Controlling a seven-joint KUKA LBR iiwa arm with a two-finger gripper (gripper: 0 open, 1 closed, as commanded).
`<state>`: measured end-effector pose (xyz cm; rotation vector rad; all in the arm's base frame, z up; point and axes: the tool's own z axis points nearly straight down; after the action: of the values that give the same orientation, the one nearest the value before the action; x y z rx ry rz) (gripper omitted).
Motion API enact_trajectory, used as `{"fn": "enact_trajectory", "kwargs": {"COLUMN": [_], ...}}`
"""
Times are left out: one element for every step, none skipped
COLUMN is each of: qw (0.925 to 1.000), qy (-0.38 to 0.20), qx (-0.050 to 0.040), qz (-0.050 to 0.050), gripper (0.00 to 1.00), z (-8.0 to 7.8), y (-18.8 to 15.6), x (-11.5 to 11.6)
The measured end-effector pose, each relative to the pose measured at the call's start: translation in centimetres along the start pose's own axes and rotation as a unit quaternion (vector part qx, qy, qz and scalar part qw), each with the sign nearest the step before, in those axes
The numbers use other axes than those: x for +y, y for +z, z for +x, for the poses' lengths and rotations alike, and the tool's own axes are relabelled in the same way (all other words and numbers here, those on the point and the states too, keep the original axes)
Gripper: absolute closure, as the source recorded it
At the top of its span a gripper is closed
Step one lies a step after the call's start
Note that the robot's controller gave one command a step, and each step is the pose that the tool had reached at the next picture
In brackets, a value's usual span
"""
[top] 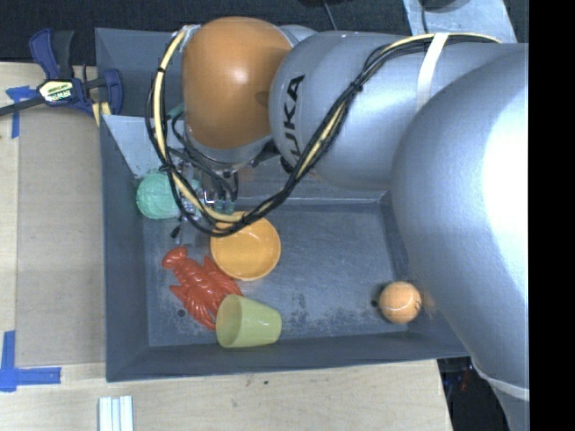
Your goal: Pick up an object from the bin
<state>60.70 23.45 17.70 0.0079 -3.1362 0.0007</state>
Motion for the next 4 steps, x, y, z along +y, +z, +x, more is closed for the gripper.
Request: {"fn": "enact_trajectory", "kwargs": {"qw": [1.0000, 0.9943, 0.9918, 0.9847], "qy": [0.003, 0.105, 0.127, 0.173], "qx": [-0.0040, -0.0131, -0.0115, -0.0144], "qz": [-0.001, -0.006, -0.005, -0.007], "gripper": [0.00, 0.00, 0.00, 0.00], "z": [-0.2, -2.5, -2.1, -1.8], "y": [-0.6, 9.4, 7.0, 7.2], "x": [-0.1, -1.3, -0.3, -0.5]}}
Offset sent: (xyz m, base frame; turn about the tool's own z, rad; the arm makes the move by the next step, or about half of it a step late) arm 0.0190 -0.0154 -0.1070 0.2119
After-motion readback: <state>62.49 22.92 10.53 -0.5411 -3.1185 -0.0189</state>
